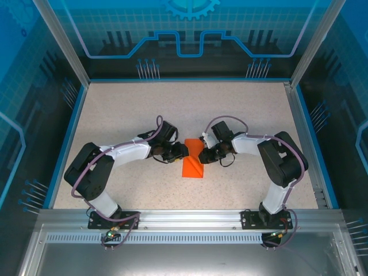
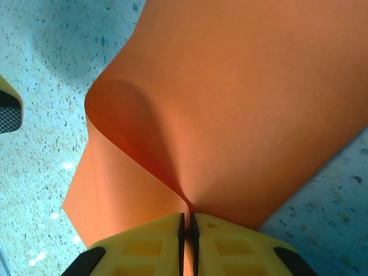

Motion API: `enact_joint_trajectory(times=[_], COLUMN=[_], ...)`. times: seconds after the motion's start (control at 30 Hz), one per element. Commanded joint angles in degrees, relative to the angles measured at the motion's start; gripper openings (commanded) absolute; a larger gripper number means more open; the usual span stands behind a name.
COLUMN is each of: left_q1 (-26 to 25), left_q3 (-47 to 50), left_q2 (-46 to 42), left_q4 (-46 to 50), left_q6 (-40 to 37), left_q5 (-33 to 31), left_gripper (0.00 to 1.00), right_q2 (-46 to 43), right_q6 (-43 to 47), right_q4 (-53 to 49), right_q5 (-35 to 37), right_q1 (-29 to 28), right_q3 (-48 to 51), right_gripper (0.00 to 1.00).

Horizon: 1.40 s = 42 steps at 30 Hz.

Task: Fold a paper plane with a square sheet of paper (pick it up from the middle)
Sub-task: Fold the triangle a second time at the center of the table.

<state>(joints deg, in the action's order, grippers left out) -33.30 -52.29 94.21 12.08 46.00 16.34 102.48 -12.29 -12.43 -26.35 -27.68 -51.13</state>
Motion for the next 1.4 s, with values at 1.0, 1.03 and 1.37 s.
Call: enact_joint_trajectory(times=[1.0, 1.03, 1.37], left_q1=[-1.23, -1.33, -1.68], left_q3=[-2.09, -2.11, -2.55], left_q2=[0.62, 0.70, 1.32], left_q4=[0.85, 0.84, 0.09], left_q6=[-1.17, -1.17, -0.23], left_q5=[1.20, 1.24, 1.89], left_gripper=[0.35, 0.35, 0.26], right_q2=[0.21, 0.39, 1.23], right_q6=[2.51, 2.52, 2.77], right_q4=[-2.34, -2.38, -3.43], right_q5=[2.27, 2.31, 2.79], right_q1=[0.80, 0.79, 0.79], right_q3=[-1.58, -1.68, -2.08], right_gripper=[0.14, 0.14, 0.15])
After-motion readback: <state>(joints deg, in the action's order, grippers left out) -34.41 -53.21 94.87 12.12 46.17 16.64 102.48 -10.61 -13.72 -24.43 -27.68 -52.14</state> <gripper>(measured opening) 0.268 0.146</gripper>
